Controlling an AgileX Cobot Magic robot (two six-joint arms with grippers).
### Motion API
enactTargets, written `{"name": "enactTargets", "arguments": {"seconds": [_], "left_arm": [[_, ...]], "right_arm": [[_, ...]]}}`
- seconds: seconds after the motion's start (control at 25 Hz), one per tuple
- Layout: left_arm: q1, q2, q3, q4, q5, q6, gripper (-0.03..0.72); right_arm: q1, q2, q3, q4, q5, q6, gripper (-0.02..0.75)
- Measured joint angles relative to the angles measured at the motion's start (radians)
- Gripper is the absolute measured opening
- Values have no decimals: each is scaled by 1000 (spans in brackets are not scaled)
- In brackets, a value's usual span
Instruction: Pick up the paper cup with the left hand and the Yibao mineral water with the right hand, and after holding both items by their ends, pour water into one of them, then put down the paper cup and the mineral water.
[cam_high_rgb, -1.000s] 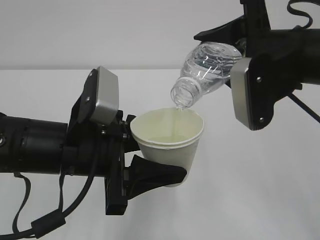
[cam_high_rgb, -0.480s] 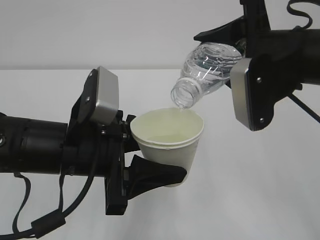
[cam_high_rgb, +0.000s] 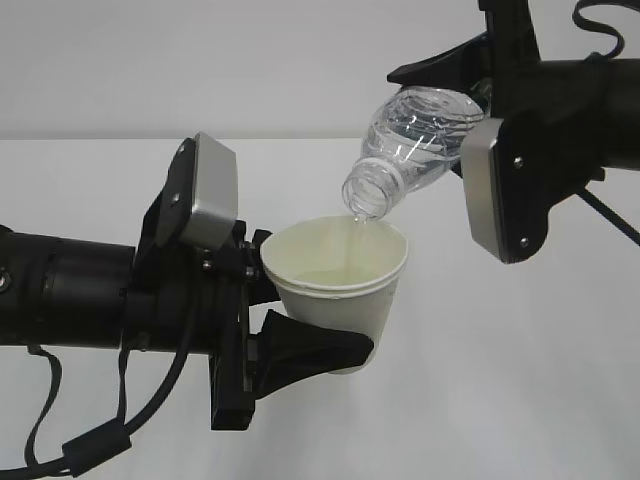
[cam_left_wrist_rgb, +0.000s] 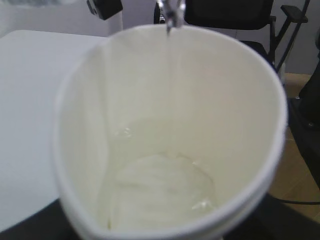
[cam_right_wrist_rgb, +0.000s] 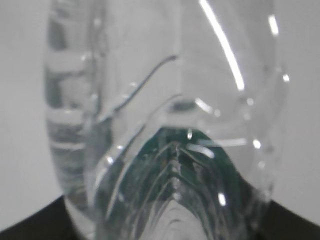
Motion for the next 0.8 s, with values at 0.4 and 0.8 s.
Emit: {"name": "enactTargets", "arguments": {"seconds": [0.4,0.8], "left_arm": [[0,0,0,0,0,0,428],[0,0,0,0,0,0,428]], "right_arm": [[0,0,0,0,0,0,412],[0,0,0,0,0,2,412]]}}
